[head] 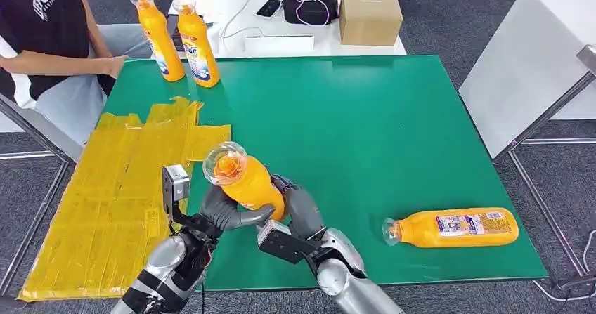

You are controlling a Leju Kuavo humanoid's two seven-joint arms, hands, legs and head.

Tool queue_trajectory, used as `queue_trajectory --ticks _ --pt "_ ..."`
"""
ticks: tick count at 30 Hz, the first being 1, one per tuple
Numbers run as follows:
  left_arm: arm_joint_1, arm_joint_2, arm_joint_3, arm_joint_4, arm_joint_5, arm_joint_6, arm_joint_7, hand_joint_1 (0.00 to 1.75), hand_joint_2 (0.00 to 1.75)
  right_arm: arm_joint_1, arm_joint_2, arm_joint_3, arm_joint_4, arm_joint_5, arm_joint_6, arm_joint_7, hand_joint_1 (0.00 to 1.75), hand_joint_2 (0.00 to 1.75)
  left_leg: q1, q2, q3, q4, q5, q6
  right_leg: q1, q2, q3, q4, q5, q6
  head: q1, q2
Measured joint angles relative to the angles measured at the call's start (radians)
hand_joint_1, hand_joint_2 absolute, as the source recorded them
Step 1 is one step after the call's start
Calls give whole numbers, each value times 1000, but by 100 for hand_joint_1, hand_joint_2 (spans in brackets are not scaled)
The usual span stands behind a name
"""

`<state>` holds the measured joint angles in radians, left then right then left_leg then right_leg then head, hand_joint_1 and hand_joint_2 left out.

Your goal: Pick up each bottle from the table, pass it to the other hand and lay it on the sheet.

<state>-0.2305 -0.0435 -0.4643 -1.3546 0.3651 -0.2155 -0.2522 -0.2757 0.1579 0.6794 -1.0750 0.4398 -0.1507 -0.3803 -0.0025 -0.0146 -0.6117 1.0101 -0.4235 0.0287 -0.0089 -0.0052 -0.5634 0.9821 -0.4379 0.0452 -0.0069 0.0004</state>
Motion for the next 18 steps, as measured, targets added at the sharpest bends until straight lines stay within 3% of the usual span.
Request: queue_trajectory --ticks 13,14,15,18 --pt "1 0 0 0 1 7 -2 175 175 -3 2 2 7 -13 0 -2 175 175 0 0 0 0 0 0 0 0 0 0 0 0 0 0" --pt "1 0 0 0 2 10 -4 175 175 -3 2 2 8 -16 0 -2 94 175 0 0 0 0 0 0 0 0 0 0 0 0 0 0" --pt "1 0 0 0 2 13 -6 175 175 -3 3 2 8 -19 0 -2 0 175 0 0 0 0 0 0 0 0 0 0 0 0 0 0" --pt "2 0 -1 -3 -9 41 -20 175 175 -1 3 2 8 -36 -8 -10 0 175 0 0 0 0 0 0 0 0 0 0 0 0 0 0"
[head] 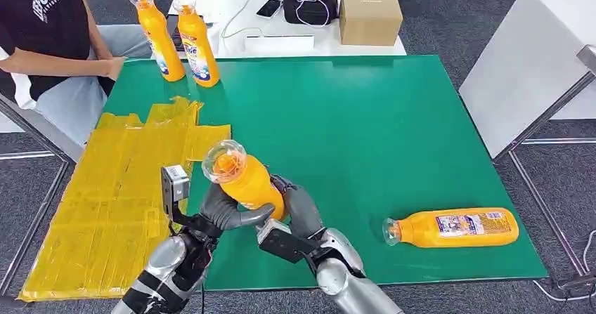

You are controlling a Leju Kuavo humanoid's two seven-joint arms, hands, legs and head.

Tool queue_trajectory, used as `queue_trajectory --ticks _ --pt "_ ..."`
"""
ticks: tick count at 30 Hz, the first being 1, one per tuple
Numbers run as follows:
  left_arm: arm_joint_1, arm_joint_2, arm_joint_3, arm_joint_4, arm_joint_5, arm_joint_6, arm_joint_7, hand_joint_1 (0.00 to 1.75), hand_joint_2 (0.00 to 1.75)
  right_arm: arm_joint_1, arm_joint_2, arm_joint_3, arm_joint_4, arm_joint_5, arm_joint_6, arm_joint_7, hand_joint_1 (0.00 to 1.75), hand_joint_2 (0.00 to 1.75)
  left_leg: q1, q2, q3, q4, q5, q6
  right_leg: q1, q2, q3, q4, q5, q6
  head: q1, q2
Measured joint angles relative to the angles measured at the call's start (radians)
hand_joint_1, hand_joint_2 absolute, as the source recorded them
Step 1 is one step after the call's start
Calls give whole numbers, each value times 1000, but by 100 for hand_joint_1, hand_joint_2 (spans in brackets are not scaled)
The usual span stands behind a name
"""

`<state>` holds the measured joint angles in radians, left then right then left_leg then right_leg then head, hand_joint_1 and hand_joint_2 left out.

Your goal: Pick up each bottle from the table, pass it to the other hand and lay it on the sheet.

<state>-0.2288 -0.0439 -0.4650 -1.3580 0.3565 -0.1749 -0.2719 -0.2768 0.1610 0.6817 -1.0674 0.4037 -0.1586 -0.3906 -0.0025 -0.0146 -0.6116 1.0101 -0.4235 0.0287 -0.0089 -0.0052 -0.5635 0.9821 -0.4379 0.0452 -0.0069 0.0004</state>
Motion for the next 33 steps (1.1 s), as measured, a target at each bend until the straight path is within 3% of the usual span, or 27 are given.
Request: queue_trajectory --ticks 1,3,4,12,16,20,23,29,33 --pt "1 0 0 -8 -35 40 -19 175 175 7 0 -2 -6 -24 -18 -16 0 0 0 0 0 0 0 0 0 0 0 0 0 0 0 0" --pt "2 10 5 -39 -116 134 -49 175 175 40 -11 -19 -63 -73 -33 -36 0 0 0 -1 0 0 0 0 0 0 0 0 0 0 0 0" --pt "2 19 20 -58 -155 180 -53 175 175 60 -24 -32 -114 -95 -30 -36 0 175 0 0 -1 0 0 0 0 0 0 0 0 0 0 0" --pt "-11 92 204 -133 -524 358 -46 175 175 180 -93 -193 -449 -174 19 -51 0 175 0 0 0 0 0 0 0 0 0 0 0 0 0 0" --pt "-18 112 260 -133 -676 406 -24 175 175 212 -103 -231 -537 -192 15 -60 0 175 0 0 0 0 0 0 0 0 0 0 0 0 0 0" --pt "-42 148 275 -117 -1036 505 60 175 175 226 -106 -251 -595 -208 14 -63 0 175 0 0 0 0 0 0 0 0 0 0 0 0 0 0" --pt "-83 177 271 -61 -1288 484 168 175 175 226 -106 -255 -624 -205 11 -63 0 175 0 0 0 0 1 -1 0 0 0 0 0 0 0 0" --pt "-189 209 232 120 -1492 337 287 175 175 224 -106 -253 -662 -185 21 -58 0 175 1 0 0 0 1 -1 0 0 0 0 0 0 0 0" --pt "-290 201 193 325 -1522 321 314 175 175 205 -103 -245 -668 -182 32 -45 0 175 1 2 0 0 2 -2 0 1 -1 0 2 -3 1 0"
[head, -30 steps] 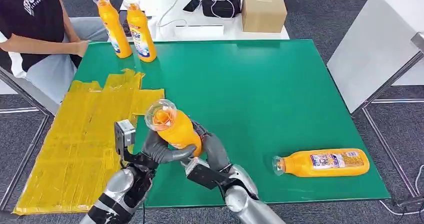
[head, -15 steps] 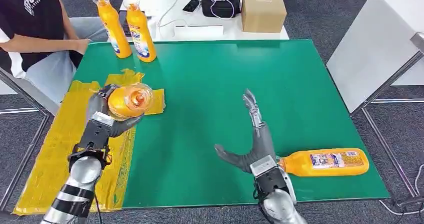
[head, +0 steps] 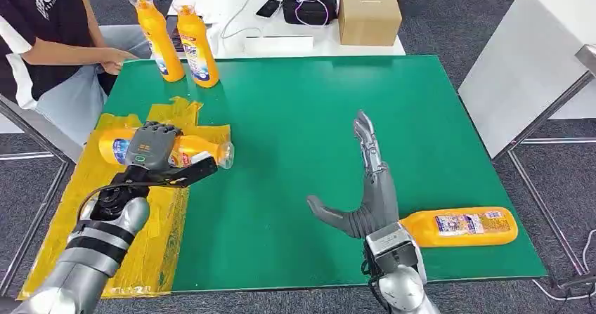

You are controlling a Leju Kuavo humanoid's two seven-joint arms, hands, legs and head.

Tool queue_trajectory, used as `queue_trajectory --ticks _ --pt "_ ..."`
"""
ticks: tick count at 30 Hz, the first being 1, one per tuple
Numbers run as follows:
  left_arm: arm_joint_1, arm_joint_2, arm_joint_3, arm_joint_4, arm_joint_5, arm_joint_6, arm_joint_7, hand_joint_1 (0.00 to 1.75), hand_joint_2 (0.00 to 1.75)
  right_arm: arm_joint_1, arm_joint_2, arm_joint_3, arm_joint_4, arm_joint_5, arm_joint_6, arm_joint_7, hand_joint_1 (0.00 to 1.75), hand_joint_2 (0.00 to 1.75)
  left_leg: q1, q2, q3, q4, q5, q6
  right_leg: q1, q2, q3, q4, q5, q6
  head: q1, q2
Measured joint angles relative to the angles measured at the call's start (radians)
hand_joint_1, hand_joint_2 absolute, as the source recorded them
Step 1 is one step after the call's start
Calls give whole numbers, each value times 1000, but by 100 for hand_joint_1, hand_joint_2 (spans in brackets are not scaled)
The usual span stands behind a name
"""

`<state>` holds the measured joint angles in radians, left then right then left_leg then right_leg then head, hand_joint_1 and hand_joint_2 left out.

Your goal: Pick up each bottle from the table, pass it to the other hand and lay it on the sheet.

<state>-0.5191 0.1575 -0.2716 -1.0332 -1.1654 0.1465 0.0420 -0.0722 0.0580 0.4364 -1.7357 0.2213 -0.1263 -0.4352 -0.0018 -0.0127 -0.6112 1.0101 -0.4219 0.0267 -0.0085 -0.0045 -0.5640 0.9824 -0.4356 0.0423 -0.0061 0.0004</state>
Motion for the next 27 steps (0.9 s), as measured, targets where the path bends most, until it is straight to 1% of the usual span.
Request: queue_trajectory --ticks 4,8,16,17,18,19,20,27 --pt "-84 -34 -11 174 6 10 4 175 175 -24 3 13 0 0 6 7 0 175 0 -1 -1 0 0 0 0 0 0 0 0 0 0 0" --pt "-132 -64 -19 294 18 9 4 175 175 -39 6 25 3 0 7 15 0 175 0 0 -1 0 0 0 0 0 0 0 0 0 0 0" --pt "-155 -84 -23 369 24 9 1 175 175 -40 8 27 3 0 7 16 0 175 0 0 -1 0 0 0 0 0 0 0 0 0 -1 0" --pt "-159 -87 -23 379 33 2 -1 115 175 -41 8 27 3 0 7 16 0 175 0 0 -1 0 0 0 0 0 0 0 0 0 0 0" --pt "-163 -91 -23 389 48 -8 -2 16 175 -42 8 28 4 0 7 16 0 175 0 0 -1 0 0 0 0 0 0 0 0 0 0 0" --pt "-167 -94 -23 407 61 -10 -2 3 175 -46 8 31 6 0 7 17 0 175 0 0 -1 0 0 0 0 0 0 0 0 0 0 0" --pt "-171 -97 -22 421 64 -5 5 2 175 -50 8 34 8 -1 7 17 0 175 0 0 -1 0 0 0 0 0 0 0 0 0 0 0" --pt "-190 -105 -21 507 44 21 65 0 175 -63 8 50 30 0 6 23 0 175 0 0 -1 0 0 0 0 0 0 0 0 0 0 0"
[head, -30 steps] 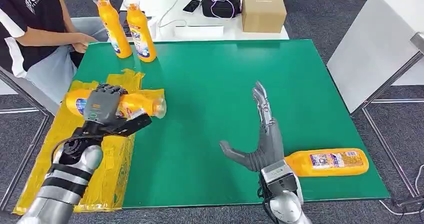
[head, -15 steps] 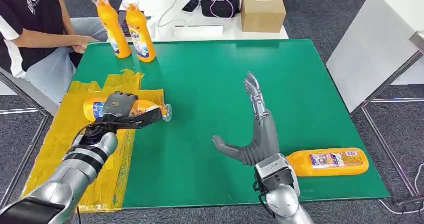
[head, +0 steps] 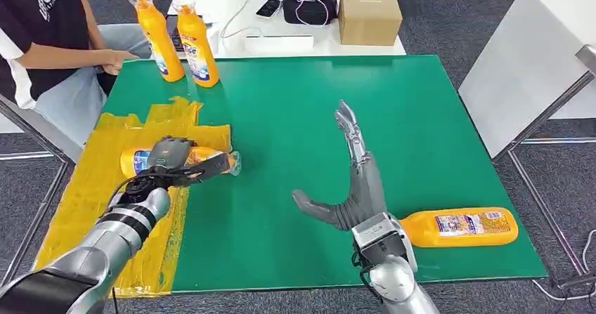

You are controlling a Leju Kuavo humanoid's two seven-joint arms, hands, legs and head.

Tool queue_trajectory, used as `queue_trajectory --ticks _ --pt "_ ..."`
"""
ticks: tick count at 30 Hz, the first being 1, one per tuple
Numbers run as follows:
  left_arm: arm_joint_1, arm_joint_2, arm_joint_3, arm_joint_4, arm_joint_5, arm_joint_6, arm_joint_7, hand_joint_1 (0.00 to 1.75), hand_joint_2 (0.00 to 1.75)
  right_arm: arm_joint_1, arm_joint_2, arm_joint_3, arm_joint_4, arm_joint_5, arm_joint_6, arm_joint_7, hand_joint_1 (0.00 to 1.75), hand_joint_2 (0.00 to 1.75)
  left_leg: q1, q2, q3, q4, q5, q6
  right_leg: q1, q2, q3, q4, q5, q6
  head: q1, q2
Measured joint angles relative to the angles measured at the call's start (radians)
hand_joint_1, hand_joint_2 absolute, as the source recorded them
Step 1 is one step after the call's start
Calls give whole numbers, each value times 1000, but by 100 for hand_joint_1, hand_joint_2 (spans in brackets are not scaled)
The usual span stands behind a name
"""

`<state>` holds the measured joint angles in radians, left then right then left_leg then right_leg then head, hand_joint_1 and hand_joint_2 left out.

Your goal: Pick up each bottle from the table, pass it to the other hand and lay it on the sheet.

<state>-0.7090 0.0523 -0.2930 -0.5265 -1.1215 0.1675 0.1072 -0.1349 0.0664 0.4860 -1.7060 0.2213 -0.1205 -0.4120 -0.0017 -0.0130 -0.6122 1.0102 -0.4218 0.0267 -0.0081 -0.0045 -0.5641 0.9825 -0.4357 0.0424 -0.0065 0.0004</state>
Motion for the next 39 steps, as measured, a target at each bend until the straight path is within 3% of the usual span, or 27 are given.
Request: queue_trajectory --ticks 20,24,29,31,34,39 --pt "-8 0 52 72 48 18 -2 0 175 -35 2 24 33 2 14 33 0 175 0 -1 2 0 0 0 0 0 2 0 0 0 0 0" --pt "23 -3 89 66 107 136 -112 0 175 -35 0 25 37 3 12 34 0 175 0 0 1 0 0 0 0 0 1 0 0 0 0 0" --pt "56 -5 116 56 126 186 -156 0 175 -30 -6 25 44 6 7 25 0 175 0 0 1 0 0 0 0 0 1 0 0 0 0 0" --pt "84 -14 137 24 196 250 -259 0 175 -26 -6 25 45 6 0 19 0 175 0 0 1 0 0 0 0 0 1 0 0 0 0 0" --pt "158 -30 176 -105 326 346 -437 0 175 -12 -11 24 45 9 -10 7 0 175 0 0 1 0 0 0 0 0 0 0 0 0 0 0" --pt "316 -58 175 -421 461 290 -495 0 175 21 -19 17 40 24 -32 -7 0 175 0 0 -1 0 0 0 0 0 -1 -1 0 0 0 0"
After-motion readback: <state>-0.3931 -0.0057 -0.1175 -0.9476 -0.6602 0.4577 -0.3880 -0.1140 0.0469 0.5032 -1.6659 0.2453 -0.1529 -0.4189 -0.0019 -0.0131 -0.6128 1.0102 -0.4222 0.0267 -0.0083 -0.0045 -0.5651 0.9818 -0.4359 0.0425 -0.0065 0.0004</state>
